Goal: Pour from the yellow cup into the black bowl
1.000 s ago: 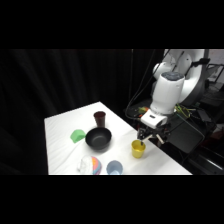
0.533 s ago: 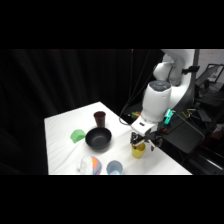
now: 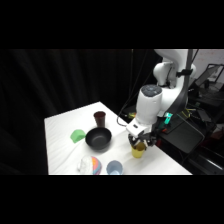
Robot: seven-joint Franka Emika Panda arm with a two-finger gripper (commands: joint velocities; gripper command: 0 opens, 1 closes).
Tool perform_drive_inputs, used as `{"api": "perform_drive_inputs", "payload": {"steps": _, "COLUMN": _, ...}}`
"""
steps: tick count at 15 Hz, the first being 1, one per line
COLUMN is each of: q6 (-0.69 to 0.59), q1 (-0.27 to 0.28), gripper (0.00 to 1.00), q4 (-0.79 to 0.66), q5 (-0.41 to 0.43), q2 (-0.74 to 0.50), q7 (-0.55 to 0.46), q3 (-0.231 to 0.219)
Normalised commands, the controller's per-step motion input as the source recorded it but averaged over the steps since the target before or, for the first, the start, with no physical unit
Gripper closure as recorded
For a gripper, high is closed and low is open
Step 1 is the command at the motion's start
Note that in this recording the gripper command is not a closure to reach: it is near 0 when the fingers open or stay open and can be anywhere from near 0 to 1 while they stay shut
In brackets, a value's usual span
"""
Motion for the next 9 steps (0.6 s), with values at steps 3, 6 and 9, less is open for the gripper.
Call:
{"api": "perform_drive_inputs", "payload": {"steps": 3, "q6": -0.16, "q1": -0.038, "gripper": 1.00, "q4": 0.15, "q5": -0.024, "q2": 0.05, "q7": -0.06, "q3": 0.006}}
{"api": "perform_drive_inputs", "payload": {"steps": 6, "q6": -0.14, "q1": -0.018, "gripper": 0.08, "q4": 0.10, "q5": -0.045, "q2": -0.03, "q7": -0.01, "q3": -0.011}}
{"api": "perform_drive_inputs", "payload": {"steps": 9, "q6": -0.29, "q1": 0.025, "gripper": 0.07, "q4": 0.10, "q5": -0.081, "q2": -0.14, "q7": 0.16, "q3": -0.076}}
